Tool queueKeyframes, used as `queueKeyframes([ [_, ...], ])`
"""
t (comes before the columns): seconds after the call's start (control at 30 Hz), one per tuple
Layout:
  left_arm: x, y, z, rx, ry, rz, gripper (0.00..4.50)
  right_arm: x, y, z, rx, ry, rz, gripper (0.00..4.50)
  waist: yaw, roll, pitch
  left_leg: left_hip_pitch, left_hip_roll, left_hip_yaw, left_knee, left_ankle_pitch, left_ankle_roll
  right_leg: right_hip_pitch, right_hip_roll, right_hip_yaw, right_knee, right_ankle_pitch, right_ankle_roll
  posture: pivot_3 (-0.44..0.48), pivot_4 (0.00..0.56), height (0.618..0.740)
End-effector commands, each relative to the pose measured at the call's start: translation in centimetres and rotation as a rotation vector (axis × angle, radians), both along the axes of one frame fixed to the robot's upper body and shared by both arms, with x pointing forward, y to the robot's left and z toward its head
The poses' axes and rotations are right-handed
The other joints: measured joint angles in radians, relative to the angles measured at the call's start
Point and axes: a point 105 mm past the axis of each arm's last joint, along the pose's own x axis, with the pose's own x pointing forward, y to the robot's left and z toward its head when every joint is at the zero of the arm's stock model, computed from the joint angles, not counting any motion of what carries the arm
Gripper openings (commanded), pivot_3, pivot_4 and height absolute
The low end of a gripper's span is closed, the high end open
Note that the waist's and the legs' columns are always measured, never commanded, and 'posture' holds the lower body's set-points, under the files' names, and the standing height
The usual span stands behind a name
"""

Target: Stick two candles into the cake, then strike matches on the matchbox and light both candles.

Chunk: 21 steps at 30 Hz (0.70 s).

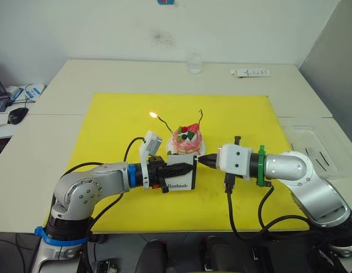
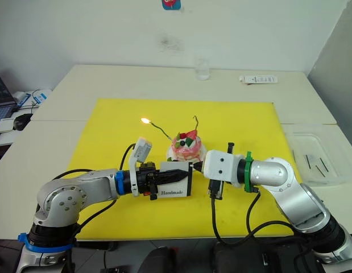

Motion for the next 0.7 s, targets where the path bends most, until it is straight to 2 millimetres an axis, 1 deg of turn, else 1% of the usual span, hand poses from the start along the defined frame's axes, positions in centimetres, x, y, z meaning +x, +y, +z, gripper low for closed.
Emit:
queueKeyframes([
  [0.03,1.2,0.5,0.7,0.0,-0.072,0.033,0.0,-1.8,-0.4,0.7,-0.038,0.01,0.11,0.01,0.001,0.0,0.0,0.0,0.0,0.0,0.0,0.0,0.0,0.0,0.0,0.0,0.0,0.0,0.0,0.0,0.15,0.74],
  [0.13,1.6,1.1,0.6,0.008,-0.078,0.045,0.0,-1.8,-0.9,1.3,-0.036,0.014,0.108,0.01,0.0,0.0,0.0,0.0,0.0,0.0,0.0,0.0,0.0,0.0,0.0,0.0,0.0,0.0,0.0,0.0,0.15,0.74],
  [0.3,0.9,1.3,0.1,0.023,-0.063,0.016,0.0,-1.1,-0.9,2.4,0.014,-0.017,0.064,0.01,-0.001,0.0,0.0,0.0,0.0,0.0,0.0,0.0,0.0,0.0,0.0,0.0,0.0,0.0,0.0,0.0,0.15,0.74],
  [0.5,-0.3,0.5,0.1,0.023,-0.056,-0.051,0.0,0.1,-0.6,2.5,0.04,-0.046,-0.001,0.01,0.001,0.0,0.0,0.0,0.001,0.0,0.0,0.0,0.0,0.0,0.0,0.0,0.0,0.0,0.0,0.0,0.15,0.74],
  [0.7,-0.3,0.2,0.3,0.017,-0.061,-0.058,0.0,0.9,-0.5,2.2,0.048,-0.054,-0.052,0.01,0.001,0.0,0.0,0.0,0.0,0.0,0.0,0.0,0.0,0.0,-0.001,0.0,0.0,0.0,0.0,0.0,0.15,0.74],
])
